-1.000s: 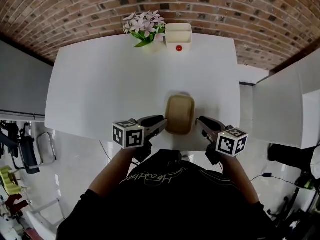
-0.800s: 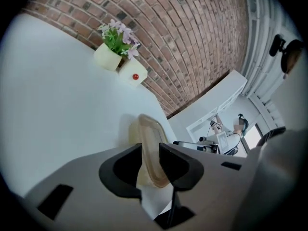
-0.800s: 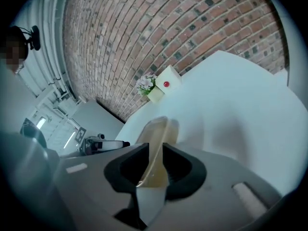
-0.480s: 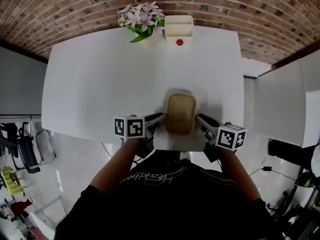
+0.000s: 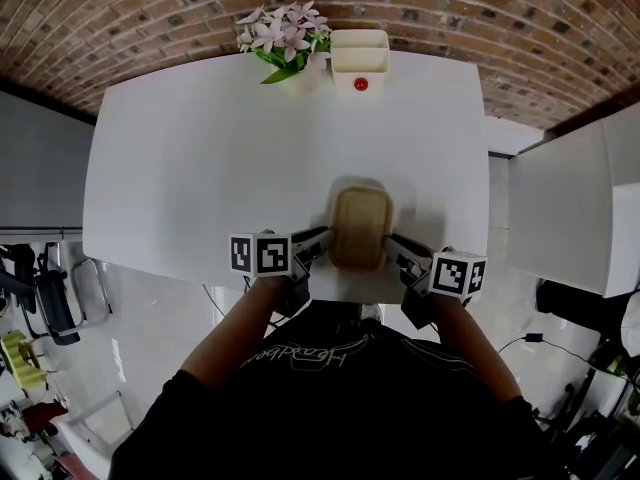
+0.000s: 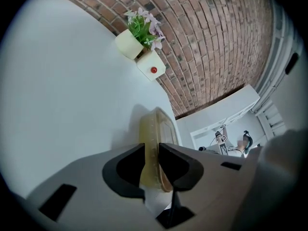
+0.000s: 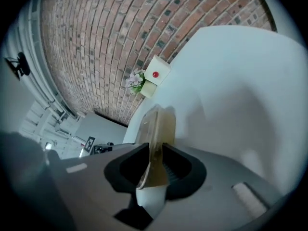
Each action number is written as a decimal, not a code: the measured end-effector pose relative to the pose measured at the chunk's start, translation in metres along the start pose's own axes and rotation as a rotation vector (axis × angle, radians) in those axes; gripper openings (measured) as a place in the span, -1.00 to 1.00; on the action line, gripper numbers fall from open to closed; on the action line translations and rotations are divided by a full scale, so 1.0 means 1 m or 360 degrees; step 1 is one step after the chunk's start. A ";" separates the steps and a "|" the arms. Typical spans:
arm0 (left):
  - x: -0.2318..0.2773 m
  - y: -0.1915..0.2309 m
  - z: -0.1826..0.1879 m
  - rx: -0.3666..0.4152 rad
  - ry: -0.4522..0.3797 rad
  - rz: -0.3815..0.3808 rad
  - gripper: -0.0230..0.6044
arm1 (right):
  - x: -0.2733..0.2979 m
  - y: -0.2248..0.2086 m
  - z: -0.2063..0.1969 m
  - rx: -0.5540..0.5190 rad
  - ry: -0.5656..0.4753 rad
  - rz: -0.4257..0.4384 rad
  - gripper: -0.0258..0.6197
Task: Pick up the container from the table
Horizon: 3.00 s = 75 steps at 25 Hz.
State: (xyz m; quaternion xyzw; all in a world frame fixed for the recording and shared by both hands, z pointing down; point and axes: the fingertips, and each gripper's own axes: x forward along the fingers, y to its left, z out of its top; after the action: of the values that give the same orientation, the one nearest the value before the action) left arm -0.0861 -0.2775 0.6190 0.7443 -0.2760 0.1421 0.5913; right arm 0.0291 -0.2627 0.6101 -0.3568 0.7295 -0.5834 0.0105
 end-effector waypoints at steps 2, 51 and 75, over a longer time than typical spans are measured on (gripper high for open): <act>0.000 0.001 0.000 -0.0017 -0.0012 0.0011 -0.63 | 0.002 0.001 -0.002 0.0048 -0.0009 0.0030 -0.68; -0.061 -0.196 -0.047 0.0466 -0.0452 -0.0197 -0.74 | -0.167 0.122 0.020 -0.0546 -0.0429 0.0355 -0.73; -0.121 -0.322 -0.077 0.0907 -0.0714 -0.0443 -0.74 | -0.269 0.214 0.015 -0.0940 -0.0654 0.0512 -0.73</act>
State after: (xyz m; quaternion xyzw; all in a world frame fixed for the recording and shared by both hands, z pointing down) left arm 0.0121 -0.1264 0.3156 0.9217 -0.2441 -0.0348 0.2994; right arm 0.1273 -0.1176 0.3133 -0.3350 0.8953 -0.2557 0.1446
